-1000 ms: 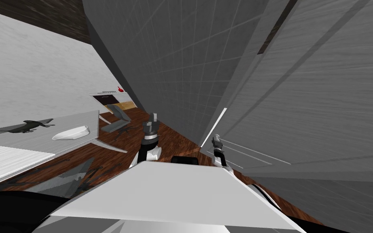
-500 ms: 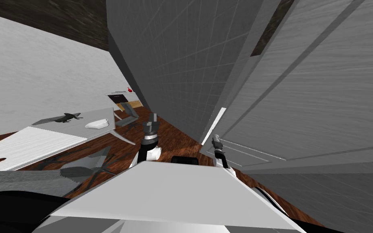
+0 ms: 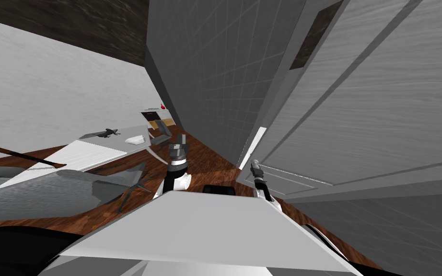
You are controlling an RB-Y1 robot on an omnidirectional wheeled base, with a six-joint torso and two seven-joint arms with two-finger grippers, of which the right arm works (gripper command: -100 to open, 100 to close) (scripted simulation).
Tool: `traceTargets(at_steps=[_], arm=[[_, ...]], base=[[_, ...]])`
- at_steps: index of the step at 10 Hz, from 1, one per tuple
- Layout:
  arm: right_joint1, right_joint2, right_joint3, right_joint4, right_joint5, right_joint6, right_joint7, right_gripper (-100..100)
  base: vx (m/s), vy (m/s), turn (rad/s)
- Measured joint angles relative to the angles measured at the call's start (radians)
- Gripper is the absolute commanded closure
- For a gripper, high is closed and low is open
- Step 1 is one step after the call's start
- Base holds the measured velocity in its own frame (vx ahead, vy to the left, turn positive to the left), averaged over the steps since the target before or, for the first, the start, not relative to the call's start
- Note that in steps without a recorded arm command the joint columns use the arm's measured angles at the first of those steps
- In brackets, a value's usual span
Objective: Pull the door open
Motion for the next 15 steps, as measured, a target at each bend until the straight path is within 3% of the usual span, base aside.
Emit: traceTargets(at_steps=[9,10,15], arm=[[0.057,-0.064,0.071,-0.048,0.054,-0.04,-0.088,100],[0.06,-0.063,0.075,-0.046,0.055,-0.04,-0.09,100],[0.093,-0.11,0.127,-0.047,0.08,-0.096,-0.147,100]], base=[[-0.217,-0.035,0.1],[-0.177,-0.021,0.13],[-0.203,-0.049,0.108]])
